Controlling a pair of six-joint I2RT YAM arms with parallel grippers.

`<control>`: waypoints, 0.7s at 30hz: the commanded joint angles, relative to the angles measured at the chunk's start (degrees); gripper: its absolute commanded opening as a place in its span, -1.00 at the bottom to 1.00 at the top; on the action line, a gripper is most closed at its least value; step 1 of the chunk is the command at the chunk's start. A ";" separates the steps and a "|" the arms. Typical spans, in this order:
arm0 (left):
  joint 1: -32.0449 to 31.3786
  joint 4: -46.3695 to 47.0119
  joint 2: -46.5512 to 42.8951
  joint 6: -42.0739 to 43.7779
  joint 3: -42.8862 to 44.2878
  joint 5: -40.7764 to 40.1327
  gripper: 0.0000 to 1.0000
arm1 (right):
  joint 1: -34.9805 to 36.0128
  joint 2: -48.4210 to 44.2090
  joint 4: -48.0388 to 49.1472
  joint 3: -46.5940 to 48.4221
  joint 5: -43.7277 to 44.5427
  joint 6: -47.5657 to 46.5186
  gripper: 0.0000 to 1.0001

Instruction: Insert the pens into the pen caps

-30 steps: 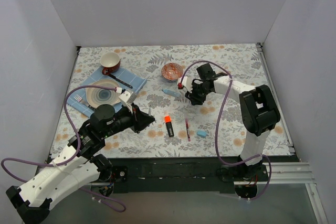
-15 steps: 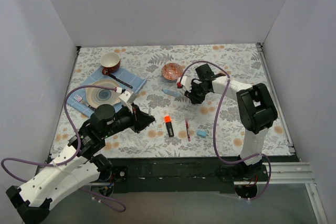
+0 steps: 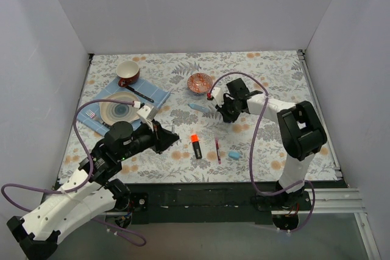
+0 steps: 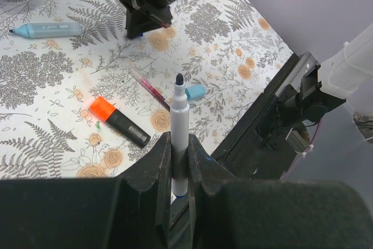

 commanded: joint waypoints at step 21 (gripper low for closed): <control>0.16 14.67 11.22 -9.49 -1.46 14.70 -1.00 | 10.52 -37.46 23.83 -15.11 2.43 69.55 -0.97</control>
